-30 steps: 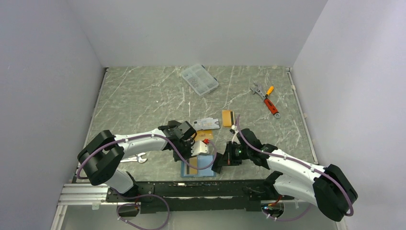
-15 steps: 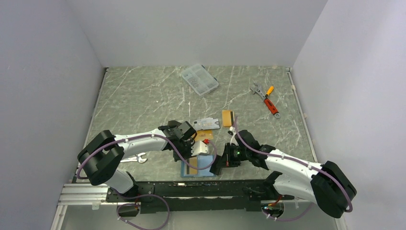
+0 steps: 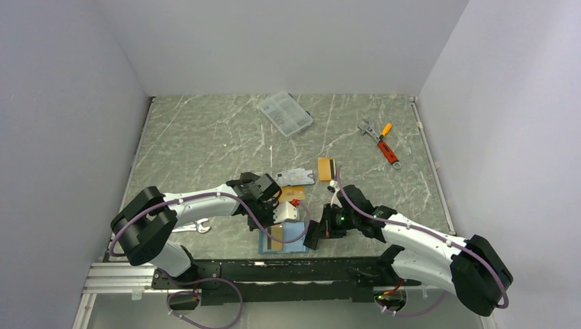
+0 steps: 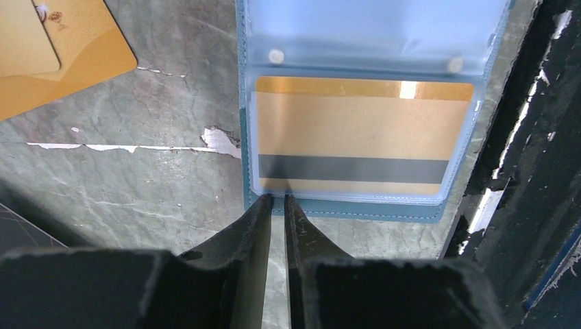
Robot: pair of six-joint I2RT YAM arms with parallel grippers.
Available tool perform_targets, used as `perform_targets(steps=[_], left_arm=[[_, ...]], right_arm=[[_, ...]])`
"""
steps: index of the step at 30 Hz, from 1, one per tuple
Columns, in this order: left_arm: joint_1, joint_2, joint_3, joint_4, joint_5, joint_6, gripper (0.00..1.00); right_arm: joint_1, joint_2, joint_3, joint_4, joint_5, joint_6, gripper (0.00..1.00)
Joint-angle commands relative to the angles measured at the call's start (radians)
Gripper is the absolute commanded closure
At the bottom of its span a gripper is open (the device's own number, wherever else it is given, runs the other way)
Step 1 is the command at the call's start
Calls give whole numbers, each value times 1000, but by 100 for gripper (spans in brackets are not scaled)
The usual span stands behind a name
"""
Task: Put the credit cards into the card holder
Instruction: Insert the credit card into the card holder.
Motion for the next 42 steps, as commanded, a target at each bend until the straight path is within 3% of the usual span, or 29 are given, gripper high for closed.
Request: perform_targets(steps=[1,25,42], left_arm=[[-7,-23,4,-6,-16,1,82],[-11,-37,2,-8,-24,6,84],[17,-120,-16,-36,-10,74,86]], right_arm=[[-1,13,0,24,5,1,100],[31,3,42,176,-110,72,100],[93,239,128,322,-152,55,100]])
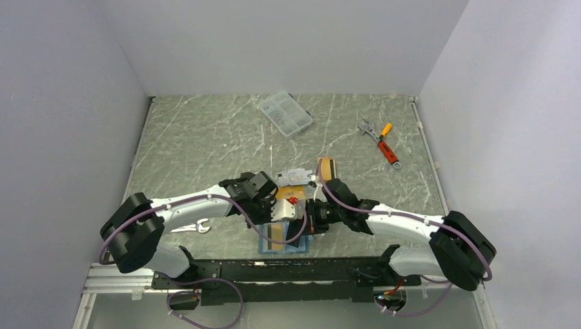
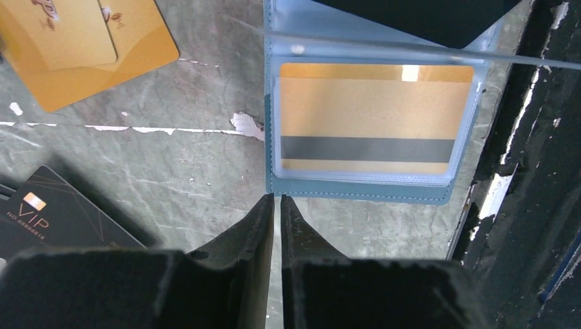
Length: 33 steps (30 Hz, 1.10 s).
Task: Put the credit cards into the card holder
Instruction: Insert the credit card into the card holder.
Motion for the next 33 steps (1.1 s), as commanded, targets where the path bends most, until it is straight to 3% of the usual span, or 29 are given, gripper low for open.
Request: perform_targets(steps=[1,20,33], left_arm=[[14,-56,-14,-28,20,47,86],[17,-59,88,-109,166,80,86],[-59,39,-9,-45,99,127,86]], right_arm=[[6,53,43,92,-29,-12,100],[11,244,80,187,-76,-32,100],[-40,220,-33,359,-150,43,100]])
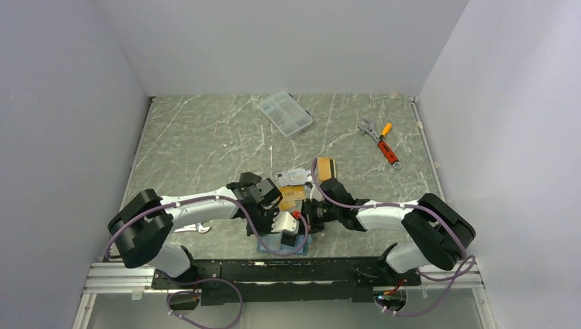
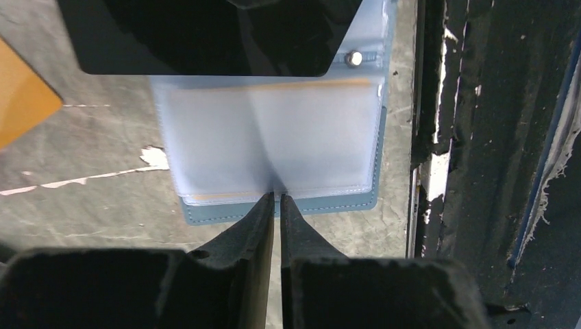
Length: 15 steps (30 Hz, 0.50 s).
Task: Put the credit cards into the card holder
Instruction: Insert the credit card into the card holder.
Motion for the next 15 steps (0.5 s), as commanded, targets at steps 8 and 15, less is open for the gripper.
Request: perform_targets(steps=[8,15], left_arm=[[-32,-20,-56,24,-18,17,86],[-68,-32,-81,32,-25,-1,87]], right_arm=[[-6,64,-34,197,-48,57,100],[-2,82,-77,243,-35,90,100]])
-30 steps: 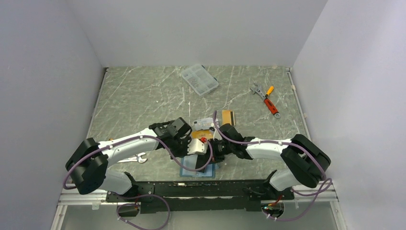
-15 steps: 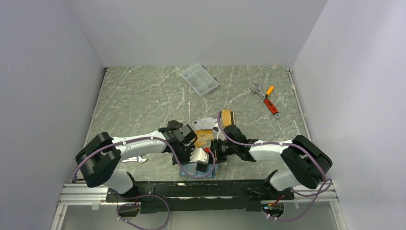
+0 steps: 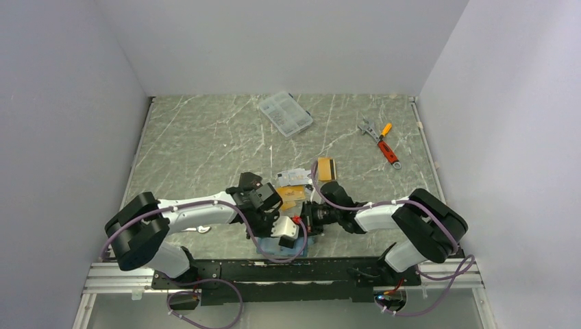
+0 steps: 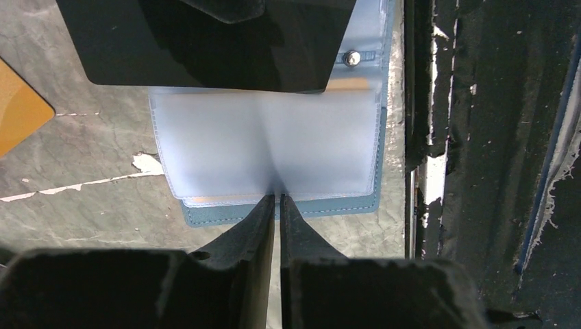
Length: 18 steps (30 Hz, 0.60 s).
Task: Put the credit cards into the card holder
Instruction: Insert the credit card into the card holder.
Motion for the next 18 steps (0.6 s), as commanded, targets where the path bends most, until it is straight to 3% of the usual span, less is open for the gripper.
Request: perform_targets(steps=[1,9,18], left_arm=[[-34,-17,-39,4,5,-10,87],[-60,-15,-60,21,-20,-25,88],[-76,-14,-81,31,-64,-35,91]], right_arm=[[0,13,-38,99,6,31,100],[31,48,-64,174,17,80,100],[28,-20,-96,134,132,123,100]])
